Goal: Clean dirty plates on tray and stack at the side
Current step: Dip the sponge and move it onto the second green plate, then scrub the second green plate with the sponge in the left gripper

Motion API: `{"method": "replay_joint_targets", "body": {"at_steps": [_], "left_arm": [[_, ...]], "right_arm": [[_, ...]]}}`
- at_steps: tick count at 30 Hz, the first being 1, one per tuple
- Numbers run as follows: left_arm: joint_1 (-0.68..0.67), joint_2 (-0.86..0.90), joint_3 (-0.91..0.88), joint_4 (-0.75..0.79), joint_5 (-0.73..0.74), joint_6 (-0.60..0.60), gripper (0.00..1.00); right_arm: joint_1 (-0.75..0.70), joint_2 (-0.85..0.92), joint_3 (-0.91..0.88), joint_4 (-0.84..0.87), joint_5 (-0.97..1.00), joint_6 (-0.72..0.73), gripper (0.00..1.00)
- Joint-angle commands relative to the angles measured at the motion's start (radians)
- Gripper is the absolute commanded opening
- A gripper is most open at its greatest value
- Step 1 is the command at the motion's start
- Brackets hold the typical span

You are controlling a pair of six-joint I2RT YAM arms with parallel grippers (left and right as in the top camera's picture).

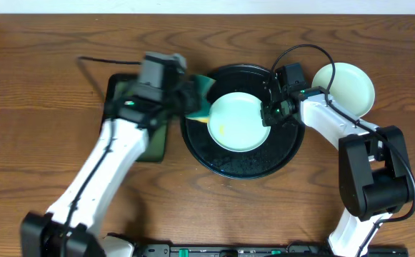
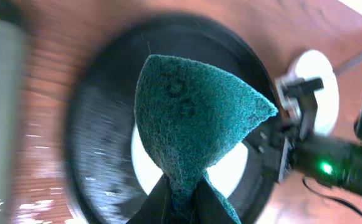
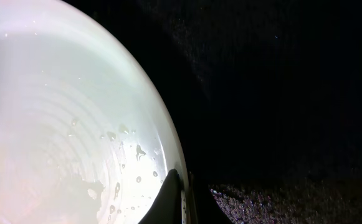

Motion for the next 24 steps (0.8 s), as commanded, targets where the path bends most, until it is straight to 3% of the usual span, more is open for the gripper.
{"method": "replay_joint_targets", "body": {"at_steps": [1, 13, 19, 24], "left_arm": [[-0.090, 0.071, -0.002, 0.033, -0.040, -0.105, 0.08], [-0.317, 0.335, -0.002, 0.225, -0.470, -0.387, 0.08], [-0.383, 0.449, -0.002, 0.279, -0.576, -0.396, 0.08], [-0.384, 0.523, -0.002, 0.206, -0.740, -0.392, 0.08]], "right_arm": [[0.020, 0.047, -0.019, -0.022, 0.025, -0.008, 0.01], [0.020, 0.047, -0.019, -0.020, 0.025, -0.007, 0.01], [0.020, 0.047, -0.019, -0.019, 0.025, -0.006, 0.01], [0.020, 0.047, -0.019, -0.019, 0.025, -0.007, 0.01]]}}
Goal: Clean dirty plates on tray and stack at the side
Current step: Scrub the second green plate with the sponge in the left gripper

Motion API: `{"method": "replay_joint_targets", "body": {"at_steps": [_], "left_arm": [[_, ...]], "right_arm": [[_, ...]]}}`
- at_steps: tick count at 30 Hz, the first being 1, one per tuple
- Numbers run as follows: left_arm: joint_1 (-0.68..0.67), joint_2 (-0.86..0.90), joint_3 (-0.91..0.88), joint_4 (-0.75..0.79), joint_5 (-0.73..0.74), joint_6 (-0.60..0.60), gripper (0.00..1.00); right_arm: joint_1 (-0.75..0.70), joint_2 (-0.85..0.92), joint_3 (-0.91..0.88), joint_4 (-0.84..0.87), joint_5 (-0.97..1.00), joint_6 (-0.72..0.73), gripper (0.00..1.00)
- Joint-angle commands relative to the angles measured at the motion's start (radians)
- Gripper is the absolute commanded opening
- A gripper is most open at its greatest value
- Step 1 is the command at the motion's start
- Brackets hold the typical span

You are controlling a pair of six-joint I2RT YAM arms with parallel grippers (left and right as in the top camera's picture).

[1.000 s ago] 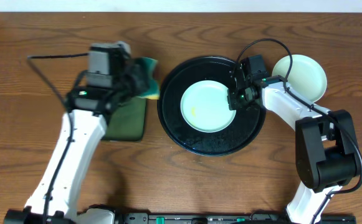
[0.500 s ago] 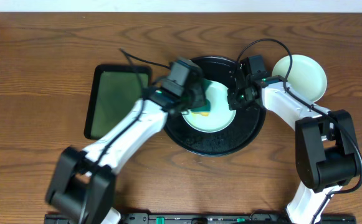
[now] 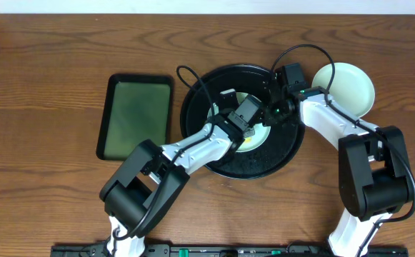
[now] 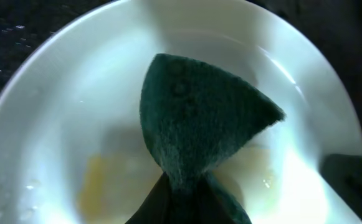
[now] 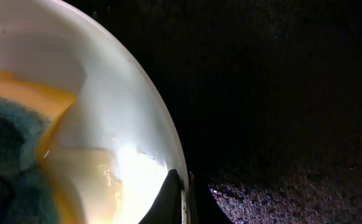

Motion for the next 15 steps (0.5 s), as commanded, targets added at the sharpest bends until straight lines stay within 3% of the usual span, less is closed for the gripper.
{"method": "replay_joint_targets", "body": {"at_steps": [1, 9, 12, 15], "left_arm": [[0.015, 0.058, -0.003, -0.101, -0.226, -0.010, 0.08], [0.059, 0.001, -0.002, -0.247, -0.445, 0.113, 0.08], [0.065, -0.042, -0.002, -0.229, -0.439, 0.118, 0.08], [0.064, -0.086, -0.002, -0.161, -0.330, 0.119, 0.08]], "right_arm": [[0.018, 0.047, -0.019, -0.019, 0.021, -0.007, 0.01], [0.018, 0.047, -0.019, -0.019, 0.021, -0.007, 0.01], [0.018, 0.047, -0.019, -0.018, 0.021, -0.007, 0.01], [0.018, 0.047, -0.019, -0.018, 0.021, -0.007, 0.01]]}}
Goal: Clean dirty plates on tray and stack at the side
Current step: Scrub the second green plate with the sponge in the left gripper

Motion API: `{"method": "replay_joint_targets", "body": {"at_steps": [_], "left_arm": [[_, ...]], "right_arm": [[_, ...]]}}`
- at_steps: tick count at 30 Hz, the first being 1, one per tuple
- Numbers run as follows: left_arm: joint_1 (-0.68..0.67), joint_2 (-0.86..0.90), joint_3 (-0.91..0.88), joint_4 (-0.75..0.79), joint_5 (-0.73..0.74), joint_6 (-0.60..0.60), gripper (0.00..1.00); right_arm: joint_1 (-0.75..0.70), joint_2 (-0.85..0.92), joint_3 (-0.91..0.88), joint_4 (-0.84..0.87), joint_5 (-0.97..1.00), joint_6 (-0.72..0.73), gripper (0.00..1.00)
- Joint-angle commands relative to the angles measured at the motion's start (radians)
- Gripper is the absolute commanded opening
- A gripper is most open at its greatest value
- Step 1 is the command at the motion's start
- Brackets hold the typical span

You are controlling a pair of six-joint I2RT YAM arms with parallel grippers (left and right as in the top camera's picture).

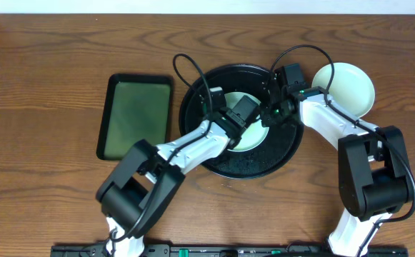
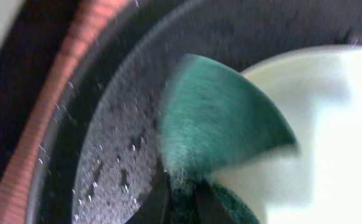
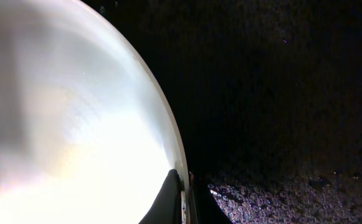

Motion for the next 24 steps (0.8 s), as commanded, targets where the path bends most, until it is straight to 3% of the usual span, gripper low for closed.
{"method": "replay_joint_targets", "body": {"at_steps": [1, 4, 7, 9, 16, 19, 24], "left_arm": [[0.040, -0.078, -0.020, 0.063, 0.039, 0.033, 0.08], [0.040, -0.093, -0.020, 0.196, 0.270, 0.031, 0.08], [0.038, -0.082, -0.020, 0.271, 0.357, -0.056, 0.08], [0.039, -0.069, -0.020, 0.280, 0.356, -0.108, 0.08], [0.036, 0.045, -0.020, 0.270, 0.360, -0.110, 0.08], [0.037, 0.065, -0.020, 0.223, 0.314, -0.059, 0.08], [0.042, 0.053, -0.020, 0.122, 0.111, 0.070, 0.08]], "right_arm": [[0.016, 0.047, -0.019, -0.014, 0.037, -0.008, 0.01], [0.016, 0.047, -0.019, -0.011, 0.036, -0.008, 0.01], [0.016, 0.047, -0.019, -0.011, 0.036, -0.008, 0.01], [0.016, 0.047, -0.019, -0.012, 0.036, -0.008, 0.01], [0.016, 0.047, -0.019, -0.012, 0.036, -0.008, 0.01], [0.016, 0.047, -0.019, -0.013, 0.036, -0.008, 0.01], [0.016, 0.047, -0.019, -0.016, 0.037, -0.008, 0.01]]}}
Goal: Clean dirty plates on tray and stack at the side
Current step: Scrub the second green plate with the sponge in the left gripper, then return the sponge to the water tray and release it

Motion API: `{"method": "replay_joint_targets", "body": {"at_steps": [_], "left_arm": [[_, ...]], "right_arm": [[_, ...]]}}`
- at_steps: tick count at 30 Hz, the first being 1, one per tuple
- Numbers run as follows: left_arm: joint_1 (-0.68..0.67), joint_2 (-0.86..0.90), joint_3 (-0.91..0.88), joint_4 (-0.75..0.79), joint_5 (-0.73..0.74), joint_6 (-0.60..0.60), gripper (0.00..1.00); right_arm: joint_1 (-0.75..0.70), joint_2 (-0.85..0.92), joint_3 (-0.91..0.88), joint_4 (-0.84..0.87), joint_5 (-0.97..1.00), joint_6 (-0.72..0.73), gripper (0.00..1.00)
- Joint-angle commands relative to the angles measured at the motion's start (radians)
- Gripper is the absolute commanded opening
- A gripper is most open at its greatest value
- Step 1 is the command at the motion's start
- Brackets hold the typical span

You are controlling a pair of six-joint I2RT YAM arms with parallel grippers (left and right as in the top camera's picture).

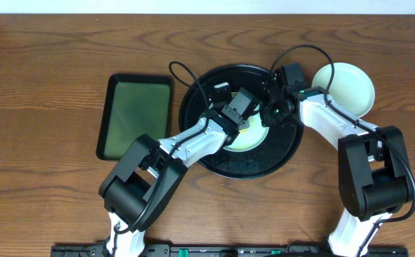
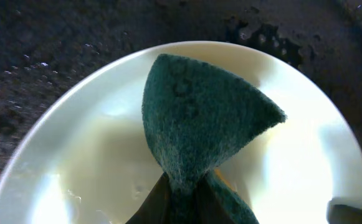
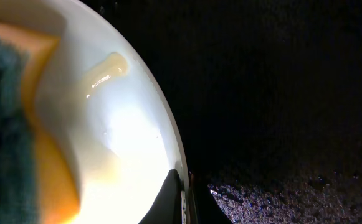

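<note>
A pale plate (image 1: pixel 250 134) lies in the round black tray (image 1: pixel 211 153). My left gripper (image 2: pixel 182 202) is shut on a folded green sponge (image 2: pixel 199 127) with a yellow back, pressed onto the plate (image 2: pixel 75 162) near its middle. The sponge's yellow side (image 3: pixel 47 168) shows at the left of the right wrist view, beside a smear of yellowish liquid (image 3: pixel 106 68). My right gripper (image 3: pixel 179 196) is shut on the plate's right rim (image 3: pixel 168 124), holding it in place. A second pale plate (image 1: pixel 346 87) sits on the table right of the tray.
A dark rectangular tray (image 1: pixel 133 116) with a greenish inside lies on the wooden table left of the round tray. Cables loop from both wrists over the round tray's far rim. The round tray's floor (image 2: pixel 50 56) is wet and speckled.
My left gripper and the sponge have shifted from the plate's left edge, over the black tray floor, back onto the plate's middle. The right gripper keeps its hold on the rim.
First my left gripper held the sponge above the round tray's left side while the right one gripped the plate's rim. Then the sponge was down on the plate over a yellow stain, then at the plate's left edge, and now on the middle again.
</note>
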Motion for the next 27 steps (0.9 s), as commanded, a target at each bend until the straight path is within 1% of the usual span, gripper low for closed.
{"method": "replay_joint_targets", "body": {"at_steps": [1, 4, 7, 9, 12, 15, 16, 19, 21, 25, 27], "left_arm": [[0.013, 0.003, -0.015, -0.129, -0.231, 0.154, 0.08], [0.016, -0.024, -0.015, -0.230, -0.380, 0.183, 0.08], [0.019, -0.060, -0.015, -0.290, -0.486, 0.183, 0.08], [0.022, -0.094, -0.015, -0.307, -0.516, 0.188, 0.08], [0.025, -0.162, -0.015, -0.304, -0.509, 0.194, 0.08], [0.040, -0.237, -0.015, -0.294, -0.433, 0.194, 0.08], [0.052, -0.263, -0.015, -0.294, -0.385, 0.195, 0.08], [0.117, -0.328, -0.015, -0.297, -0.214, 0.262, 0.08], [0.189, -0.353, -0.015, -0.312, -0.109, 0.301, 0.08], [0.343, -0.353, -0.015, -0.383, -0.008, 0.307, 0.08], [0.426, -0.345, -0.015, -0.412, 0.042, 0.338, 0.08]], "right_arm": [[0.016, 0.047, -0.019, -0.017, 0.037, -0.008, 0.01], [0.016, 0.047, -0.019, -0.019, 0.036, -0.008, 0.01], [0.016, 0.047, -0.019, -0.020, 0.036, -0.008, 0.01], [0.016, 0.047, -0.019, -0.020, 0.036, -0.008, 0.01], [0.016, 0.047, -0.019, -0.016, 0.037, -0.008, 0.01], [0.016, 0.047, -0.019, -0.016, 0.036, -0.008, 0.01], [0.016, 0.047, -0.019, -0.018, 0.036, -0.008, 0.01], [0.016, 0.047, -0.019, -0.020, 0.037, -0.008, 0.01], [0.016, 0.047, -0.019, -0.020, 0.037, -0.008, 0.01], [0.016, 0.047, -0.019, -0.020, 0.037, -0.008, 0.01], [0.016, 0.047, -0.021, -0.020, 0.037, -0.008, 0.01]]}}
